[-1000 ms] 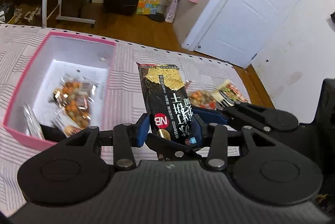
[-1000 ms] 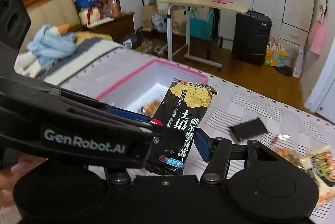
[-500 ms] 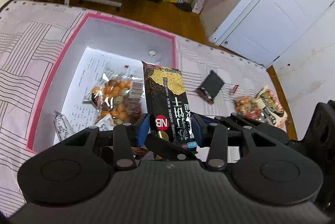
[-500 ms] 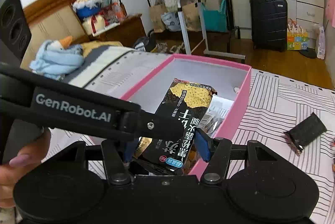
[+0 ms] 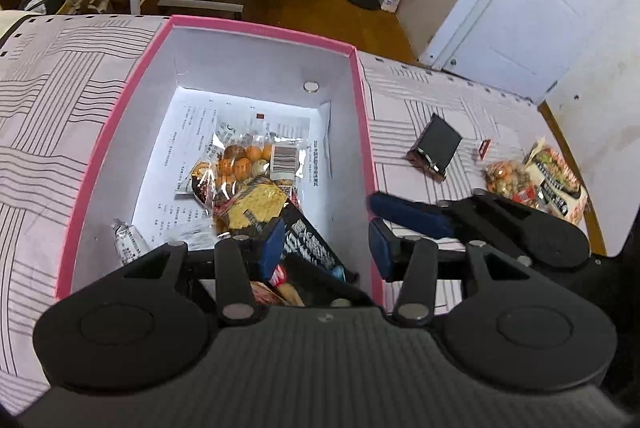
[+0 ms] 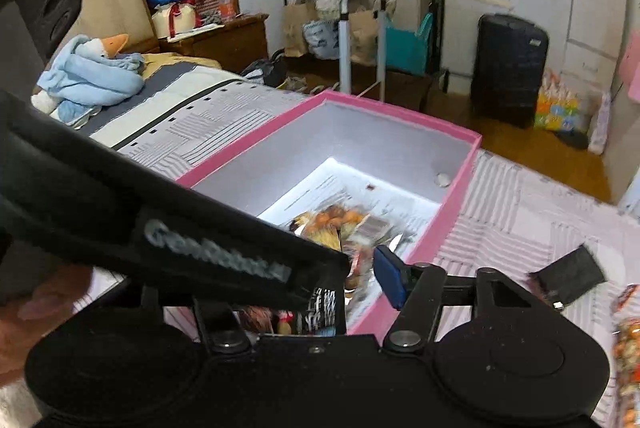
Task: Organize snacks
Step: 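Move both tools back toward the clear peanut bag on the bed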
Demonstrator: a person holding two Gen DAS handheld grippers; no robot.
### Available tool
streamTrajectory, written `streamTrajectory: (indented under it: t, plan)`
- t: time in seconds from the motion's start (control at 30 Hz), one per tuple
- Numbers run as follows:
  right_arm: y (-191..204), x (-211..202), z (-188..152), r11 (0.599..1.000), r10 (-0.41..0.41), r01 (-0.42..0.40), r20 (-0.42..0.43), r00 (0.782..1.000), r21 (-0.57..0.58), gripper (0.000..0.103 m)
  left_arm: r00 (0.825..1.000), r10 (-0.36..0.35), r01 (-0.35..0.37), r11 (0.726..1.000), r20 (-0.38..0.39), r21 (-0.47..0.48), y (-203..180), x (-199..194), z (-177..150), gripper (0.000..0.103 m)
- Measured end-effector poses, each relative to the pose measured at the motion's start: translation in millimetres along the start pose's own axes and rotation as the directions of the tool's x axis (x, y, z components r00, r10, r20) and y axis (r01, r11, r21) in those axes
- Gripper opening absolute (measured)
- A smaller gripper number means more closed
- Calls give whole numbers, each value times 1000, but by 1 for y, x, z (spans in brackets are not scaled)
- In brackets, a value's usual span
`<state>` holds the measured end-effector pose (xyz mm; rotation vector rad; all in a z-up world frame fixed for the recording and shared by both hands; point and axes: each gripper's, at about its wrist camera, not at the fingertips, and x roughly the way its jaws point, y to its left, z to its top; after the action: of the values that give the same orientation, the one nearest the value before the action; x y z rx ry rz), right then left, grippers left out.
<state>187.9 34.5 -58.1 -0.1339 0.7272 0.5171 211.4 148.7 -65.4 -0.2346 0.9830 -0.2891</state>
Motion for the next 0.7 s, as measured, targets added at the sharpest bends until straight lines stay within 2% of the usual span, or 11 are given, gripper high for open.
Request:
streamTrajectory:
  t: [0.13,0.23,0.33,0.43,0.57,0.7]
  plan:
    - [-19,-36,-1,1000,-5,5,2,1000,-11,70,999,3,-3,1000,41,-12,-6,-23,-3,46]
    - [-36,-73,-4,998,-46,47,23,999,-48,71,996,8,-6,1000,91,-23,-15,-44,-6,46]
    - [-63,-116,-7,995,-84,87,70,994,-52,74,993,-32,32,999,113,0,-31,-63,-6,46]
    - [-97,-155,-13,994,-107,109,98,989,-10,74,990,-61,56,998,125,42,-54,-75,-5,46]
    - [-145,-187,-22,993,-110,105,85,990,61,74,988,-102,93,992,112,84,-88,-75,-3,46]
    - [-183,-194,-38,987,-138,130,94,986,90,74,986,-137,126,985,92,116,-124,-60,-5,46]
